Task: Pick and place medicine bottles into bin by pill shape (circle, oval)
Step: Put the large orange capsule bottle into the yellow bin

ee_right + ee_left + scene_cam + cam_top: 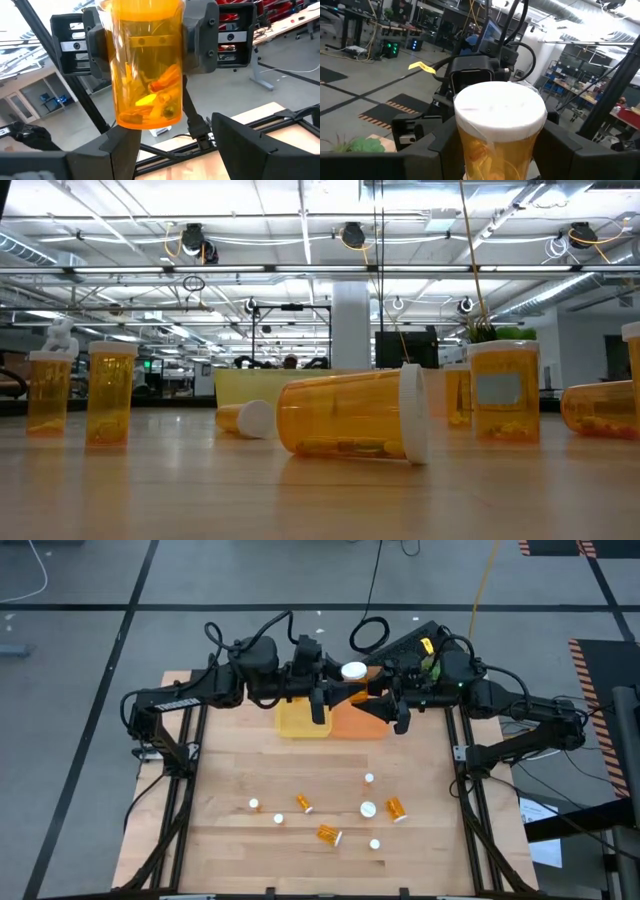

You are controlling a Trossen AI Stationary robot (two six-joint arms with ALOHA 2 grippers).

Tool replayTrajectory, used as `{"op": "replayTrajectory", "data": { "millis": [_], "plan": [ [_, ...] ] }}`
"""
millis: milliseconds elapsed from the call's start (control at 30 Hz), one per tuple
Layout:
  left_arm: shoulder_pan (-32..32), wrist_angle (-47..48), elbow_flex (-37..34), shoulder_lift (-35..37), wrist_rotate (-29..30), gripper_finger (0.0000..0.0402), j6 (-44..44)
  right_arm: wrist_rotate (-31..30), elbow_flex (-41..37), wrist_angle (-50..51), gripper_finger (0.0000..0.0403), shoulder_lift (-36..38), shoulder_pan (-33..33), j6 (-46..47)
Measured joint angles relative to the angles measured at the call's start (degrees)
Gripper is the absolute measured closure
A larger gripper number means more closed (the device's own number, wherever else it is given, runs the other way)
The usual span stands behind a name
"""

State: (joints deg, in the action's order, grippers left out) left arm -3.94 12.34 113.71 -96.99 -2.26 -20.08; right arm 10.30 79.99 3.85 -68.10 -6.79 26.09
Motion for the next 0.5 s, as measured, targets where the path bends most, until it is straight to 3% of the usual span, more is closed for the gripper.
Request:
{"op": "replayTrajectory", "data": {
  "millis": [500],
  "plan": [
    [-1.45, 1.33, -0.13, -0.35, 0.57, 0.0202, -0.55, 1.04, 0.13, -0.16, 0.0167, 0.05, 0.2, -0.19]
  ]
}}
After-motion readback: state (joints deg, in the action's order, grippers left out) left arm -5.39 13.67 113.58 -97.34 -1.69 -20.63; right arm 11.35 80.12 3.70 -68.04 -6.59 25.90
